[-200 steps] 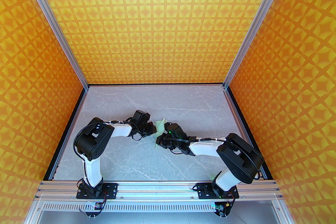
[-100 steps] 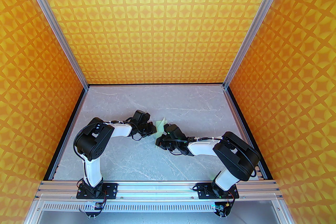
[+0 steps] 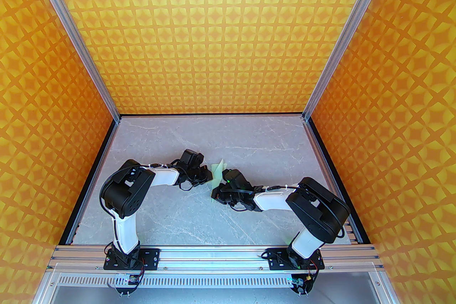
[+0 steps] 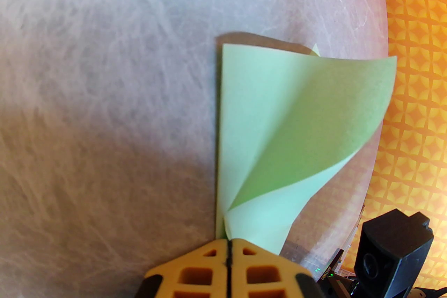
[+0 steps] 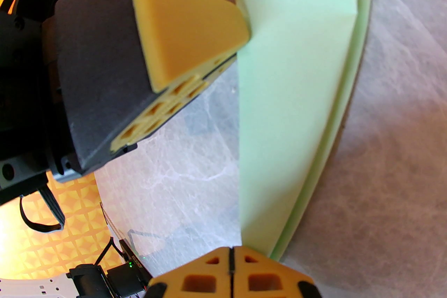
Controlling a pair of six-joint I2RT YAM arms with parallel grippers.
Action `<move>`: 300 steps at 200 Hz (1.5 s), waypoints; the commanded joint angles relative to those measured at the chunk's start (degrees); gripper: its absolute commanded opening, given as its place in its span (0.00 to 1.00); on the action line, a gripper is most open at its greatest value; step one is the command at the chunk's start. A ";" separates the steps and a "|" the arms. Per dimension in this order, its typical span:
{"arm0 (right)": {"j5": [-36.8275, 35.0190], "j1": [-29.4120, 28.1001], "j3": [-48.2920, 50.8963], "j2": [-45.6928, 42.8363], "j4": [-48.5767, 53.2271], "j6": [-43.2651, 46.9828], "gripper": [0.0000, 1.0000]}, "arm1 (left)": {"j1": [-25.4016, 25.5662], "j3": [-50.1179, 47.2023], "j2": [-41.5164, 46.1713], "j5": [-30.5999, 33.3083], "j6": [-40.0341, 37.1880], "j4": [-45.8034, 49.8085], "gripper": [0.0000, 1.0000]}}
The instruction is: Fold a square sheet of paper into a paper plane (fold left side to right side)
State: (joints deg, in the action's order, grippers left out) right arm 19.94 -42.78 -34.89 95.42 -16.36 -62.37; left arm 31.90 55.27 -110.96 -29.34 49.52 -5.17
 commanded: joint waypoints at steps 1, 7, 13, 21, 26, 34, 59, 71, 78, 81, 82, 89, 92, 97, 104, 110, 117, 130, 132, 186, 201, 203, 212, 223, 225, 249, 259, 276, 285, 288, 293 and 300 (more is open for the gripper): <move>-0.82 -0.46 0.90 0.59 0.05 0.01 0.06 | 2.20 -0.64 -1.68 1.15 0.32 0.67 0.08; -0.91 -0.46 1.05 0.56 0.15 0.05 0.06 | 2.19 -0.62 -1.74 1.16 0.32 0.63 0.08; -0.99 -0.46 1.08 0.49 0.20 0.11 0.06 | 2.22 -0.60 -1.72 1.17 0.32 0.60 0.08; -1.12 -0.46 1.29 0.37 0.19 0.06 0.06 | 2.34 -0.63 -1.65 1.15 0.32 0.61 0.08; -1.22 -0.46 1.40 0.25 0.33 0.05 0.06 | 2.30 -0.67 -1.63 1.13 0.32 0.63 0.08; -1.40 -0.43 1.48 0.13 0.46 0.14 0.06 | 2.29 -0.72 -1.71 1.16 0.32 0.67 0.08; -1.41 -0.46 1.40 0.21 0.45 0.22 0.06 | 2.37 -0.59 -1.81 1.19 0.32 0.65 0.08; -1.40 -0.46 1.25 0.38 0.49 0.23 0.06 | 2.38 -0.43 -1.92 1.13 0.23 0.69 0.08; -1.53 -0.46 1.41 0.37 0.61 0.14 0.06 | 2.38 -0.48 -1.94 1.15 0.25 0.76 0.08; -1.61 -0.46 1.36 0.26 0.70 0.10 0.06 | 2.38 -0.44 -1.91 1.13 0.25 0.79 0.08; -1.59 -0.46 1.39 0.23 0.75 0.16 0.06 | 2.38 -0.43 -1.90 1.13 0.20 0.78 0.08; -1.74 -0.46 1.47 0.04 1.05 0.27 0.06 | 2.38 -0.44 -1.91 1.18 0.23 0.79 0.08; -1.75 -0.46 1.46 -0.11 1.15 0.27 0.06 | 2.38 -0.46 -1.90 1.14 0.23 0.79 0.08; -1.84 -0.46 1.45 -0.33 1.37 0.46 0.06 | 2.44 -0.45 -1.89 1.13 0.23 0.79 0.08; -1.86 -0.46 1.41 -0.72 1.70 0.64 0.06 | 2.47 -0.48 -1.81 1.13 0.21 0.85 0.08; -1.84 -0.41 1.12 -1.12 2.28 1.02 0.07 | 2.49 -0.43 -1.81 1.15 0.14 0.80 0.08; -1.81 -0.46 0.83 -1.67 3.19 1.44 0.08 | 2.51 -0.41 -1.81 1.17 0.14 0.84 0.08; -2.24 -0.46 0.00 -3.27 5.61 2.46 0.11 | 2.55 -0.34 -1.77 1.17 0.21 0.84 0.08; -2.38 -0.46 -0.11 -3.58 6.14 2.63 0.12 | 2.55 -0.31 -1.75 1.18 0.22 0.79 0.08; -3.74 -0.42 0.65 -6.56 8.46 2.39 0.22 | 2.80 -0.37 -1.98 1.14 0.32 0.46 0.08; -3.05 -0.39 0.71 -5.34 6.97 1.86 0.25 | 2.85 -0.47 -1.98 1.13 0.38 0.34 0.08; -2.98 -0.40 0.71 -5.22 6.78 1.78 0.25 | 2.87 -0.43 -1.98 1.13 0.35 0.36 0.08; -2.60 -0.37 0.63 -4.55 5.91 1.41 0.26 | 2.88 -0.47 -1.99 1.18 0.33 0.37 0.08; -2.56 -0.37 0.68 -3.97 5.14 0.90 0.27 | 2.90 -0.59 -1.92 1.13 0.32 0.35 0.08; -2.55 -0.37 0.70 -3.93 5.05 0.84 0.27 | 2.88 -0.62 -1.86 1.13 0.32 0.38 0.08; -2.47 -0.28 0.71 -2.72 4.01 0.32 0.24 | 2.91 -0.77 -1.72 1.13 0.40 0.28 0.08; -2.38 -0.28 0.49 -2.18 3.85 0.23 0.23 | 2.91 -0.77 -1.81 1.15 0.40 0.08 0.08; -2.24 -0.19 0.46 -2.20 2.93 0.03 0.18 | 2.93 -0.70 -1.98 1.15 0.49 0.10 0.08; -2.06 -0.19 0.46 -2.57 2.80 0.05 0.17 | 2.95 -0.69 -2.07 1.13 0.49 0.15 0.08; -2.02 -0.19 0.44 -2.69 2.87 0.21 0.16 | 2.91 -0.69 -2.08 1.13 0.49 0.13 0.08; -1.96 -0.19 0.44 -3.05 2.96 0.44 0.14 | 2.91 -0.69 -2.14 1.15 0.49 0.03 0.08; -1.93 -0.19 0.48 -3.53 3.00 0.53 0.14 | 2.97 -0.69 -2.20 1.14 0.49 0.00 0.08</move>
State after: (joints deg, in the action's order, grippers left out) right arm 17.56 -42.78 -34.33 92.68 -11.70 -61.76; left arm 32.08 55.29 -110.93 -29.06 49.52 -5.15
